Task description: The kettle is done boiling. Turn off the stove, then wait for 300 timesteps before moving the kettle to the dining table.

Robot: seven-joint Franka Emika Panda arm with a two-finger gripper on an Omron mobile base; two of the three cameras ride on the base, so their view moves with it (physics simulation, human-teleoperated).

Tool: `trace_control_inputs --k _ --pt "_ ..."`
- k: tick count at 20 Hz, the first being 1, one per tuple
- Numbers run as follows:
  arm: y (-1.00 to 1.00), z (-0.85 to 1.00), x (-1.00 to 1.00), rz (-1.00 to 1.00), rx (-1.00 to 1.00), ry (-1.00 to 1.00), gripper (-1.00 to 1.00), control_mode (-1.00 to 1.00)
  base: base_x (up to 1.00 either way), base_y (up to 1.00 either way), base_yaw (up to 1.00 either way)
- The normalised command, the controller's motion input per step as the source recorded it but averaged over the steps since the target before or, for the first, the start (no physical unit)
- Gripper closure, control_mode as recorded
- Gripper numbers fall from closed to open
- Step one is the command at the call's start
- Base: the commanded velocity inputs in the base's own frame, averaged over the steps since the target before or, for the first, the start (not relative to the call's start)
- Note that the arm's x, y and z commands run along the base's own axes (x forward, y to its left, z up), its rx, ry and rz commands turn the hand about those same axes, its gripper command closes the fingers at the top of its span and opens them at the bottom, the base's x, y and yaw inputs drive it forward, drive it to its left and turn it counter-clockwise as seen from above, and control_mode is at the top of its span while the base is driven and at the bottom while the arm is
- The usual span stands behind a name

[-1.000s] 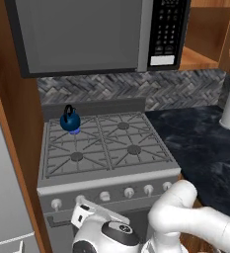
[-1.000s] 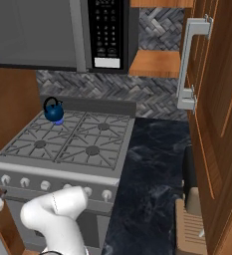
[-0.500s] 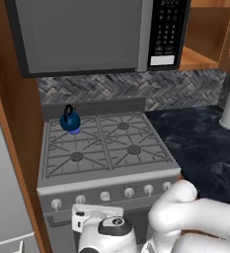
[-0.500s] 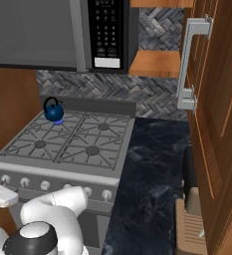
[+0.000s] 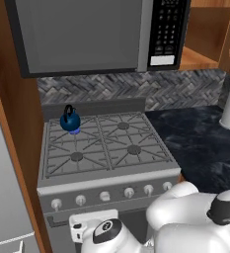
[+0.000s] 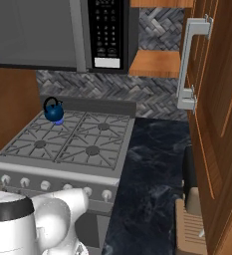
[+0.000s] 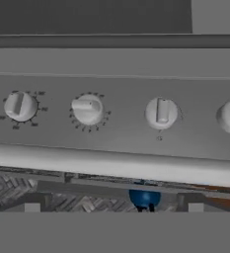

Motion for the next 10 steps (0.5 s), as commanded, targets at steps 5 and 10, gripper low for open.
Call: trace_control_inputs --k 5,10 --pt "0.13 -0.18 0.03 0.04 -0.02 0.0 -1.0 -1.0 0.0 0.0 0.0" --pt "0.1 -0.05 0.08 0.01 0.0 -0.02 -1.0 -1.0 0.0 0.0 0.0"
